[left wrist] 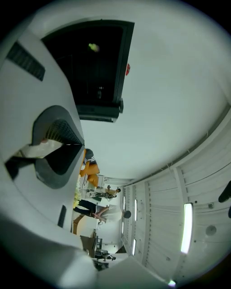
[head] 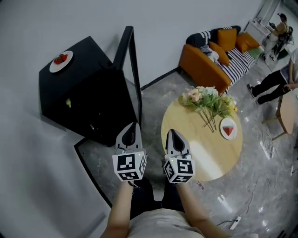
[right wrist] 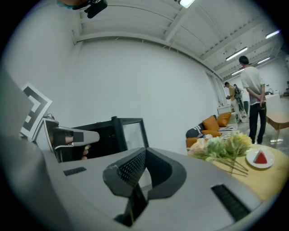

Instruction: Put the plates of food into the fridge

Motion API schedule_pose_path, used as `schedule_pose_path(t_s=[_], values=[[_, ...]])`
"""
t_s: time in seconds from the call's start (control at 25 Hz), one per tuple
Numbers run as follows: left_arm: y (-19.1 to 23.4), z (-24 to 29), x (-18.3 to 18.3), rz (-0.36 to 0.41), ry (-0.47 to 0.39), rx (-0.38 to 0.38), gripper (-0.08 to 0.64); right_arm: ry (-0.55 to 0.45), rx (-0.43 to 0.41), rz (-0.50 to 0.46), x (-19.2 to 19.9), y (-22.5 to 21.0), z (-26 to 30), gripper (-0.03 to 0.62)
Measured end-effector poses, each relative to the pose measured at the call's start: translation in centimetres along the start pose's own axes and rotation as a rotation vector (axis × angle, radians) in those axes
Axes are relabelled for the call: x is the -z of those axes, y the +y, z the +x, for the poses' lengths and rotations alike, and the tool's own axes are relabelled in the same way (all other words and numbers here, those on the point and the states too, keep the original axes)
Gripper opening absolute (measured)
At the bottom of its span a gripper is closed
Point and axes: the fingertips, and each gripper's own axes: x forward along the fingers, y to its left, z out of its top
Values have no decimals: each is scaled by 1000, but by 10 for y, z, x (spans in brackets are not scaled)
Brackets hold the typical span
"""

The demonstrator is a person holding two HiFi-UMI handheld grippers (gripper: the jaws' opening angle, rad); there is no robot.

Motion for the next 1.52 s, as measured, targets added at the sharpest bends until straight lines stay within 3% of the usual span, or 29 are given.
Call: schedule_pose_path(t_s=[0.28,0.52,0.92,1.2,1.4,1.52], values=[[-141,52,17,-23,29,100,9,-29,131,37,-23,-149,-43,12],[-220,73,34,-45,71,170,9,-51,225,96,-30,-232,-73,12],[-271,112,55,-5,153,344,9,-43,423,129,-13,-287,-107,12],[-305,124,84,-12,264,495,9,-1,549,188,10,-309,-128,12],[-335,124,108,-64,358,543,9,57,580,267,28,-336,-138,12],[-349,129,125,-138,430,540,9,103,536,370,41,-356,-135,12]])
